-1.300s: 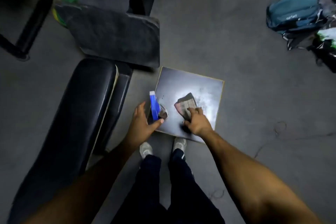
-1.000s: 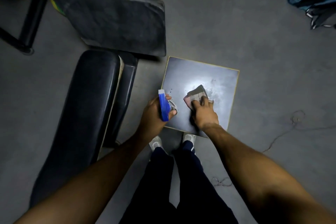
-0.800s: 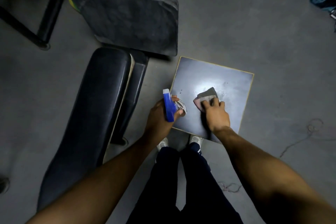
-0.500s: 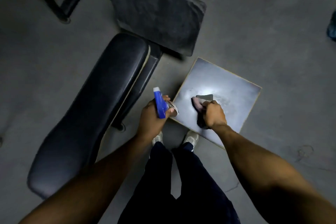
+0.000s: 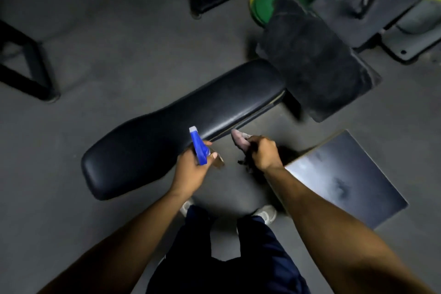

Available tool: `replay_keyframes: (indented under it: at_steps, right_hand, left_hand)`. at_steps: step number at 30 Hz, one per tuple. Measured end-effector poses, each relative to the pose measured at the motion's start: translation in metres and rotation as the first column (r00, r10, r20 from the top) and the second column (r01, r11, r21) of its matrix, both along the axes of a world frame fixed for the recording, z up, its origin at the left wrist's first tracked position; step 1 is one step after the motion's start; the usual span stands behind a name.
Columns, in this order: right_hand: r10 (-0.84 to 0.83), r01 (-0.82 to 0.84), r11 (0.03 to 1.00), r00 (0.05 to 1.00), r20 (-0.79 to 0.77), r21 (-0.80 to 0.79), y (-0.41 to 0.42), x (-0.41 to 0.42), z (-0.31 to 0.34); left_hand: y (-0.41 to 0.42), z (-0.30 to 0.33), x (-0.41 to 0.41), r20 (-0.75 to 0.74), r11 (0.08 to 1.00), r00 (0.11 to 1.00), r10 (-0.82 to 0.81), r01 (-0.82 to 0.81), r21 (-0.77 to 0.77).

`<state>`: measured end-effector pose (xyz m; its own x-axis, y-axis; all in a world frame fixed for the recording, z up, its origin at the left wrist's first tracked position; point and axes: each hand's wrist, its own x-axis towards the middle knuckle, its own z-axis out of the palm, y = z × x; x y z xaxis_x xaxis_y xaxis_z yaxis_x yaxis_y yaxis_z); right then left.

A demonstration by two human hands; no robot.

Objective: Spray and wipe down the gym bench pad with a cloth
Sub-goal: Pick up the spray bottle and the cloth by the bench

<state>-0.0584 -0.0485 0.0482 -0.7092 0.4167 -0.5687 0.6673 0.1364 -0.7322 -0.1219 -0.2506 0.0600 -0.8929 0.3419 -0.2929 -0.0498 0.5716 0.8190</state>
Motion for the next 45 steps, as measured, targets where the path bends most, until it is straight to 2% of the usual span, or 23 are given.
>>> replay_keyframes:
  at_steps: [6,10,14,17,21,22,24,27,28,30,35,40,42,45]
  right_hand:
    - [0.146,-0.138,0.986,0.985,0.087,-0.089,-0.12,-0.107,0.0]
    - [0.295,-0.295,0.955,0.952,0.083,-0.006,-0.196,-0.169,-0.033]
    - [0.483,-0.484,0.863,0.874,0.046,0.145,-0.263,-0.221,-0.073]
    - [0.619,-0.611,0.758,0.784,0.044,0.231,-0.309,-0.251,-0.106]
    - [0.711,-0.688,0.686,0.703,-0.018,0.236,-0.361,-0.278,-0.136]
    - [0.748,-0.724,0.642,0.664,0.0,0.252,-0.372,-0.282,-0.145]
    - [0.825,-0.817,0.499,0.55,0.132,0.288,-0.389,-0.283,-0.17]
    - [0.883,-0.945,0.21,0.293,0.366,0.25,-0.4,-0.275,-0.211]
    - [0.878,-0.959,0.193,0.263,0.4,0.207,-0.401,-0.273,-0.218]
    - [0.866,-0.962,0.213,0.267,0.422,0.17,-0.4,-0.268,-0.22]
    - [0.901,-0.955,0.251,0.289,0.323,0.156,-0.387,-0.263,-0.19]
    - [0.877,-0.895,0.421,0.443,0.185,0.146,-0.366,-0.257,-0.13]
    - [0.867,-0.865,0.478,0.493,0.077,0.152,-0.354,-0.249,-0.104]
    - [0.787,-0.782,0.617,0.615,-0.052,0.086,-0.332,-0.235,-0.062]
  left_hand:
    - [-0.121,-0.002,-0.047,-0.03,0.975,0.975,0.22,-0.221,0.002]
    - [-0.2,-0.011,-0.072,0.006,0.94,0.941,0.338,-0.338,-0.043]
    - [-0.269,-0.024,-0.088,0.1,0.905,0.9,0.425,-0.421,-0.057]
    - [-0.309,-0.029,-0.094,0.059,0.907,0.905,0.422,-0.422,-0.016]
    - [-0.341,-0.031,-0.097,0.046,0.859,0.859,0.51,-0.511,0.023]
    - [-0.347,-0.033,-0.098,0.033,0.852,0.852,0.522,-0.523,0.011]
    - [-0.357,-0.037,-0.102,0.053,0.833,0.832,0.552,-0.553,0.004]
    - [-0.366,-0.046,-0.107,0.075,0.823,0.821,0.566,-0.568,-0.007]
    - [-0.368,-0.046,-0.109,0.079,0.808,0.805,0.588,-0.589,-0.015]
    - [-0.37,-0.047,-0.113,0.072,0.788,0.785,0.615,-0.615,-0.023]
    - [-0.364,-0.034,-0.124,0.088,0.824,0.821,0.564,-0.567,0.006]
    - [-0.345,-0.029,-0.132,0.136,0.876,0.874,0.466,-0.477,0.07]
    - [-0.332,-0.031,-0.135,0.175,0.894,0.886,0.43,-0.445,0.057]
    - [-0.305,-0.032,-0.142,0.211,0.929,0.907,0.366,-0.368,-0.031]
